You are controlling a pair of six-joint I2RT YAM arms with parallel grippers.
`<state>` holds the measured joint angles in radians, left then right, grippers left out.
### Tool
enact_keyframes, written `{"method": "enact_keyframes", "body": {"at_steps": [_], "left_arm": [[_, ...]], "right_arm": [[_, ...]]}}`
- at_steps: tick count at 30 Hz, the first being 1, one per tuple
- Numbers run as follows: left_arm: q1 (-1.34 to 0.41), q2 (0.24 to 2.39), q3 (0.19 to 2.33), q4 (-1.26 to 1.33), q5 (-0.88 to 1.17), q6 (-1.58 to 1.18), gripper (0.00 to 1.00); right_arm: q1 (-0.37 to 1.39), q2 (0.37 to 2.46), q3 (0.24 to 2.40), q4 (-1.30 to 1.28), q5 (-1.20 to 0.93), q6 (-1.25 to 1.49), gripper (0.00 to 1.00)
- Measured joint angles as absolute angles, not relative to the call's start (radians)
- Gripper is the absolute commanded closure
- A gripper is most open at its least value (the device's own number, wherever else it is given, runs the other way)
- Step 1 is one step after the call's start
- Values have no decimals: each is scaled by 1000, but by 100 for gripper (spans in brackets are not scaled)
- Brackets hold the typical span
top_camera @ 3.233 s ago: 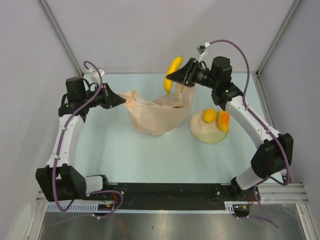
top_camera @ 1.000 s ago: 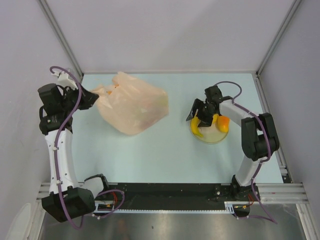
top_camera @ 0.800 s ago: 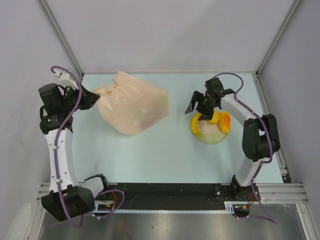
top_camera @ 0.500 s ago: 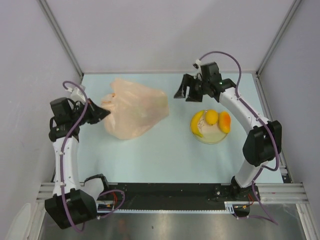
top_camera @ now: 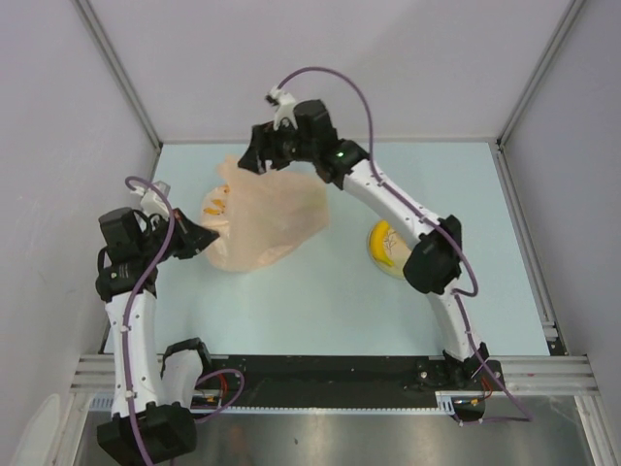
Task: Take the fake fruits out of the plastic bag
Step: Adjust the plastic bag at the center of the board.
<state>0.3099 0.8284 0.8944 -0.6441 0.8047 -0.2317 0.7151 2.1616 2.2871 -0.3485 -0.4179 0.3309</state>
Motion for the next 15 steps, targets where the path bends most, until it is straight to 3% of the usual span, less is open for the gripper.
{"method": "enact_keyframes", "body": {"at_steps": [5, 8, 12, 15], "left_arm": [[310, 818, 893, -670, 804, -209, 100], [310, 820, 893, -685, 803, -200, 100], [310, 822, 890, -698, 803, -194, 100], [310, 827, 879, -696, 804, -196, 100]], "right_arm": [[814, 2303, 2340, -363, -339, 292, 13], [857, 2340, 2343, -380, -289, 279, 19], [885, 2351, 2344, -397, -207, 253, 65], [878, 2351, 2347, -395, -151, 223, 83]]}}
